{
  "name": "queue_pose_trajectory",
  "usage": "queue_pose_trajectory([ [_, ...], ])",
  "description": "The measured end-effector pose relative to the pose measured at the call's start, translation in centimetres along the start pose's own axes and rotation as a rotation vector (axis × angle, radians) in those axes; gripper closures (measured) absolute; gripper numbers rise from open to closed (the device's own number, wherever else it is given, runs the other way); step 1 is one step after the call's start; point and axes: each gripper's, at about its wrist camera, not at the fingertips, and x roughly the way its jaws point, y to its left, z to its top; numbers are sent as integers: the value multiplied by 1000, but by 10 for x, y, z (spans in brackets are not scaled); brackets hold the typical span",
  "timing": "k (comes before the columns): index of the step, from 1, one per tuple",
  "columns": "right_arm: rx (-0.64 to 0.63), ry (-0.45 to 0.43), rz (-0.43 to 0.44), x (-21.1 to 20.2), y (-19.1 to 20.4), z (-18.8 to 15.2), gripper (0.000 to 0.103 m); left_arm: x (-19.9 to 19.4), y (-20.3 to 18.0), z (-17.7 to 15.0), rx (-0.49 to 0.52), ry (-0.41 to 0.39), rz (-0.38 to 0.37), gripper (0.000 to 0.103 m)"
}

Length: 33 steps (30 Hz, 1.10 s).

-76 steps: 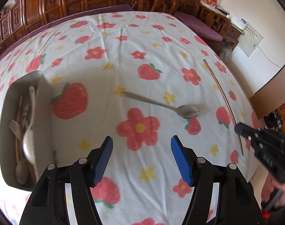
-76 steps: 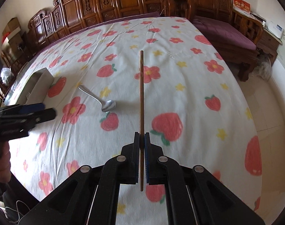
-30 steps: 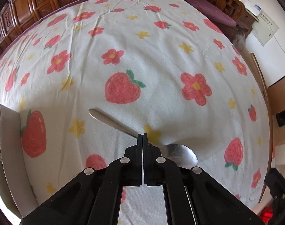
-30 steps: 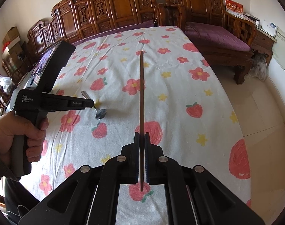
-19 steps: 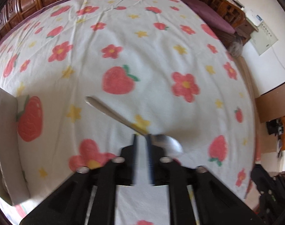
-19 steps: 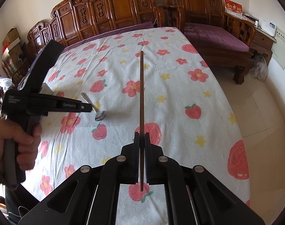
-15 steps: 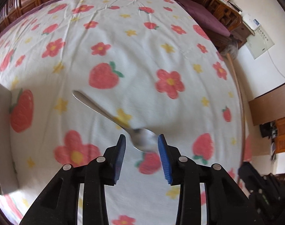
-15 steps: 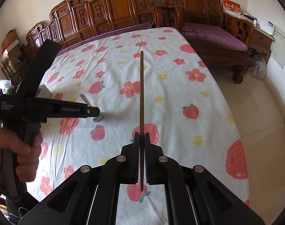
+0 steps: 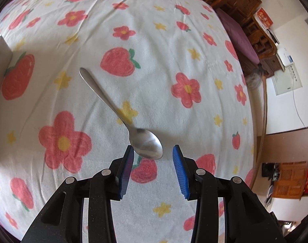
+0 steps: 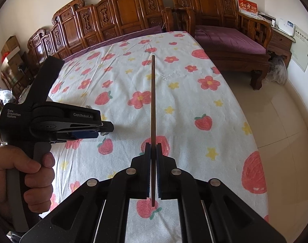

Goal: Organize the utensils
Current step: 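Grasp the metal spoon by its bowl with the left tool while the right tool holds the chopstick, then carry the metal spoon to the tray with the left tool while the right tool carries the chopstick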

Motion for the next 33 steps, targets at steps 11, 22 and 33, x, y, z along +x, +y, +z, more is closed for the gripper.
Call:
queue_pose_trajectory([
  [11,5,-2,-2,-1,-2,0,97,8,3,-1,-54,7,6,73],
  [22,0,0,-2,0,-2,0,97,1,18,-1,-93,-17,13,93],
  [33,-11,7,-5,2,0,-2,97,-14,37,6,-79,-77,17,103],
])
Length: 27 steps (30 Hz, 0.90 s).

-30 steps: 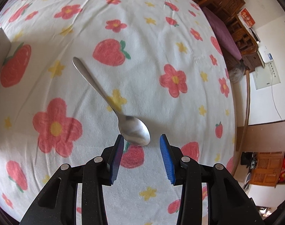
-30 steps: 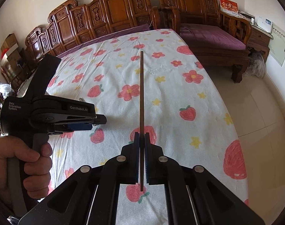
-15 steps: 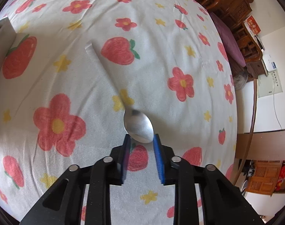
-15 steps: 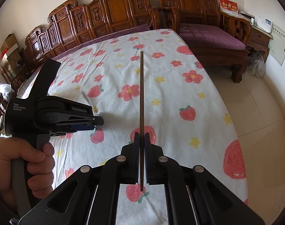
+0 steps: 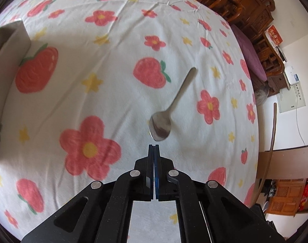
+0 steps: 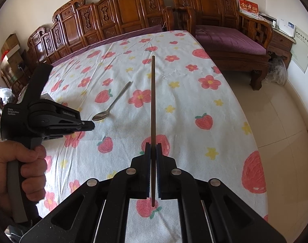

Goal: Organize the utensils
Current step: 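Carry the metal spoon to the tray with the left tool while the right tool carries the chopstick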

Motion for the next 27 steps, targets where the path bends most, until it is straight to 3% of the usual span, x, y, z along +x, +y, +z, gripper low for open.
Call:
queue_pose_trajectory([
  [7,-6,8,-1,2,2,-1,97,-11,8,12,35,-17,29,102],
  [10,-7,9,-1,2,3,-1,97,-10,12,15,3,-11,5,72],
  [11,-6,9,-1,2,3,-1,97,-10,11,16,-2,-16,-2,70],
  [23,-8,20,2,7,3,-3,97,14,-13,21,35,7,5,71],
  [25,-8,22,2,8,4,-3,97,18,-16,22,43,10,7,78],
  [27,-6,23,3,8,3,-3,97,22,-18,24,54,13,14,94],
])
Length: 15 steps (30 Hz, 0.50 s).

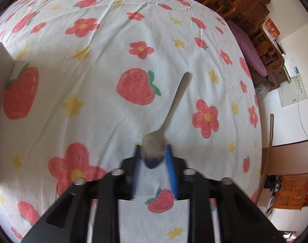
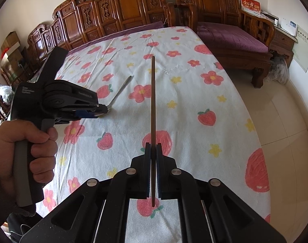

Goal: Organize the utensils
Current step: 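Carry the metal spoon to the tray with the left tool while the right tool carries the chopstick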

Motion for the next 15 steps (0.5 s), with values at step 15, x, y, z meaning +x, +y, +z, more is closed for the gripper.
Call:
queue_pose_trajectory([
  [15,-33,-18,16,-6,20,4,97,-60,16,2,109,-145,11,103],
])
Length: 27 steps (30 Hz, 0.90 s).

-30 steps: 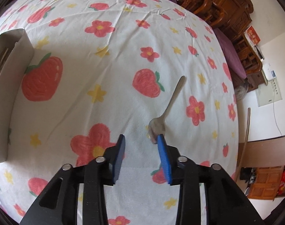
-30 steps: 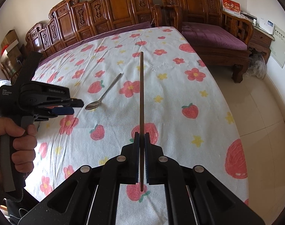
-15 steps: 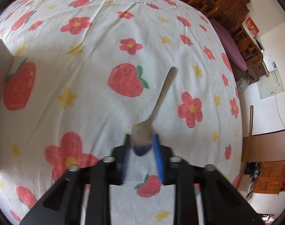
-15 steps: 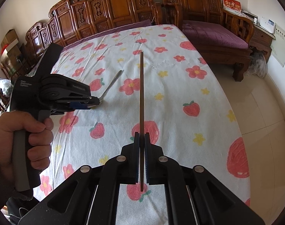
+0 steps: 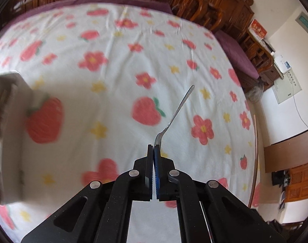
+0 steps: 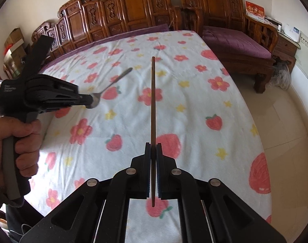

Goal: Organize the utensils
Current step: 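Carry the metal spoon to the tray with the left tool while the right tool carries the chopstick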

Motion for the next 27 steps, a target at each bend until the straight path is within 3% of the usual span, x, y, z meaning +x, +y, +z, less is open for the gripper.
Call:
queue_pose_trajectory([
  [6,-60,-1,29,6,47,11,97,-63,50,4,67,-126,85,103],
  [11,-116,-11,97,12,103,29,97,-104,109,0,53,-184,153,102],
  [20,-220,-3,205,28,201,45,97,-139,197,-20,-23,-207,239,102],
  [27,-259,23,246,35,243,49,97,-145,230,-34,-62,-201,256,102],
])
